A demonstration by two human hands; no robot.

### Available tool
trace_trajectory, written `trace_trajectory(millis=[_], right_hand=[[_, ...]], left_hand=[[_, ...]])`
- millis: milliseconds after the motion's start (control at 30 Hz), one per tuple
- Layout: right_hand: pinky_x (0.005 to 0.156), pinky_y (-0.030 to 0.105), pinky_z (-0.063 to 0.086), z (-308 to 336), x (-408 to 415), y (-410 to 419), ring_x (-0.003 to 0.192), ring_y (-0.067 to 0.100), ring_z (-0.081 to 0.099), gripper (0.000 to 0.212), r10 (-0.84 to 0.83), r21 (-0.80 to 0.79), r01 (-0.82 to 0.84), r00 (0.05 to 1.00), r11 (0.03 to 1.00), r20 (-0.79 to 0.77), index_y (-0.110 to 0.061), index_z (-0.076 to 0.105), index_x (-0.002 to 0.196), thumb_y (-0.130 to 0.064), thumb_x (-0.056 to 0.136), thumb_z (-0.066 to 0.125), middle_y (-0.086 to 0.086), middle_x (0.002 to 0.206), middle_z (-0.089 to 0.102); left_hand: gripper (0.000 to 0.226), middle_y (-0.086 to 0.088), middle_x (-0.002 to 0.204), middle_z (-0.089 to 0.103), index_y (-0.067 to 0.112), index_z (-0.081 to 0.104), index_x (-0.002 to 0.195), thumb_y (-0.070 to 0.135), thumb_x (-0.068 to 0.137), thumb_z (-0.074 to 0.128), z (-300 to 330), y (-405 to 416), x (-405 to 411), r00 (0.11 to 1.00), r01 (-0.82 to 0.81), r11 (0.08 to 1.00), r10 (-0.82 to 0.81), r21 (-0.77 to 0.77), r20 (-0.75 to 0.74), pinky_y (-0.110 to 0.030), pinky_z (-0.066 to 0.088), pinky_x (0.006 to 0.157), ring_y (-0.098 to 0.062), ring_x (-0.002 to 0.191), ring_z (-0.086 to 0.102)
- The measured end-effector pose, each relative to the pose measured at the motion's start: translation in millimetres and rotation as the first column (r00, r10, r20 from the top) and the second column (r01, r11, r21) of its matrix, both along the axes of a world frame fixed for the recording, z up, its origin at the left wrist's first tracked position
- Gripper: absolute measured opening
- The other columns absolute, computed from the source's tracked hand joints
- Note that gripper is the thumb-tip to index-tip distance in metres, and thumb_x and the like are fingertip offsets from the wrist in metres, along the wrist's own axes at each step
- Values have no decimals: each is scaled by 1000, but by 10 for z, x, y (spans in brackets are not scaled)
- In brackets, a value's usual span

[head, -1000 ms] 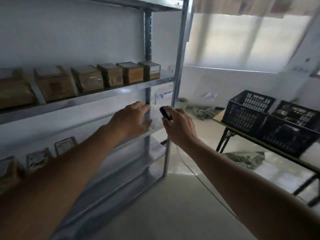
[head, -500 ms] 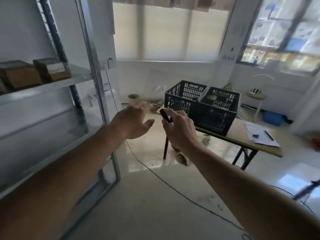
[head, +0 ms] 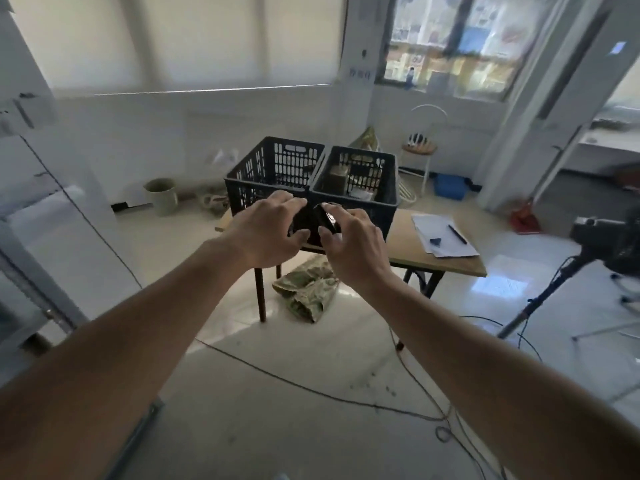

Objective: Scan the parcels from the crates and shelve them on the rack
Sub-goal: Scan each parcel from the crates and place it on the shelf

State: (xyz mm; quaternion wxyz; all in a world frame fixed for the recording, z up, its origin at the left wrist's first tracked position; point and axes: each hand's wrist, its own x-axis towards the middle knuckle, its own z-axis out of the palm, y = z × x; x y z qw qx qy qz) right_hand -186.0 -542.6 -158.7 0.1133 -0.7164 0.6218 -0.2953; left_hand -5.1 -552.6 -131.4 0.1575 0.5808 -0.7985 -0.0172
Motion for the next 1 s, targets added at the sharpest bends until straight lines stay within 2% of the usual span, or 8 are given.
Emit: trace_trajectory(millis=[200,400,500,667,1000], right_hand=[[104,55,52,-68,-55,-1045,127,40,59,53,-100,36,99,995,994,18,-30,49,158,-39,107,59,13,148,56],[106,55,50,-192,-271,-1947,129,40,58,53,-162,80,159,986,984,37,-30,49,158,-39,107,58,12,149,55],[107,54,50,-278,-463,-2429,127,39,59,52,-190,93,187,981,978,26,-31,49,158,-41,107,57,12,148,55],[106,53,51,-553,-871,-3348,126,37,60,52,-178,114,174,984,978,26,-32,49,158,-42,108,56,10,147,56],[105,52,52,-1056,-1544,-5056,127,36,60,51,-116,251,89,989,964,95,-33,49,157,-43,107,58,10,147,55]], left_hand=[[68,0,153,47,22,41,158,51,99,59,-73,-1257,-79,995,102,993,-102,54,-8,-48,51,104,-25,135,53],[68,2,157,44,23,40,159,51,100,58,-173,-2333,-308,987,159,983,-160,89,6,-41,46,108,-23,139,51],[67,2,157,44,22,39,159,51,100,57,-243,-2845,-474,986,165,980,-167,112,11,-42,49,107,-23,137,52],[68,2,160,41,24,38,160,52,101,57,-484,-3730,-852,991,129,980,-134,154,29,-49,47,112,-25,141,49],[64,1,160,40,24,40,159,50,103,55,-1006,-5322,-1537,1000,7,953,-13,301,19,-48,44,115,-23,144,46]])
